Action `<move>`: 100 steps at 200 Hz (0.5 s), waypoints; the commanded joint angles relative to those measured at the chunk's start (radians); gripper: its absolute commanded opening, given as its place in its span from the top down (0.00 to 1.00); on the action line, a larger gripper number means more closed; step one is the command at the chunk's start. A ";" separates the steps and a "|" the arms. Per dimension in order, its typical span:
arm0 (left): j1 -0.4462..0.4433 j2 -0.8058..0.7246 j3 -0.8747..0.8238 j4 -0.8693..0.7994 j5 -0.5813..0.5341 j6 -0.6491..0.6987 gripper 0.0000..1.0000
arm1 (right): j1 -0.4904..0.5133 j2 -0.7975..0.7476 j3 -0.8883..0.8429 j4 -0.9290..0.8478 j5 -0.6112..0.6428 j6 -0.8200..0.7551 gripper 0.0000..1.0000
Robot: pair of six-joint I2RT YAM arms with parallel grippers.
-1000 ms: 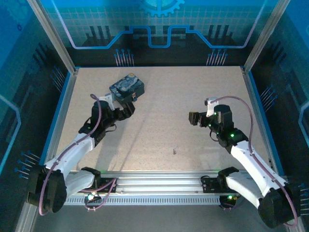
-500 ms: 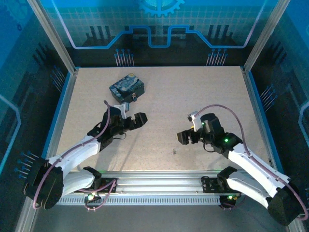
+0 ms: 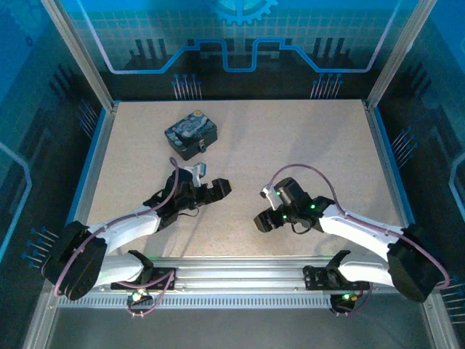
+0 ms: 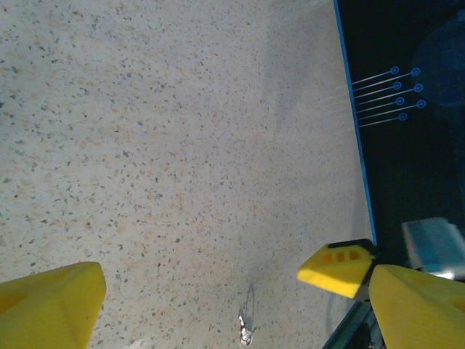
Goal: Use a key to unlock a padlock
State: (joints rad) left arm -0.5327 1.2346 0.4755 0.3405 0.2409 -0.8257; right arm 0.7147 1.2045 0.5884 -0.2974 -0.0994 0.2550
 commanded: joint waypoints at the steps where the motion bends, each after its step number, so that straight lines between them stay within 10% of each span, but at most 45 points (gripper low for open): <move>1: -0.010 0.010 -0.019 0.043 0.007 -0.013 0.05 | 0.018 0.039 0.011 0.008 -0.029 -0.009 0.27; 100: -0.010 -0.001 -0.027 0.032 -0.008 -0.009 0.05 | 0.038 0.137 0.020 -0.004 -0.049 0.012 0.41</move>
State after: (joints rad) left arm -0.5343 1.2362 0.4660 0.3508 0.2405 -0.8368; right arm 0.7368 1.3193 0.5888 -0.2970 -0.1207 0.2607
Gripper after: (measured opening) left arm 0.949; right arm 0.609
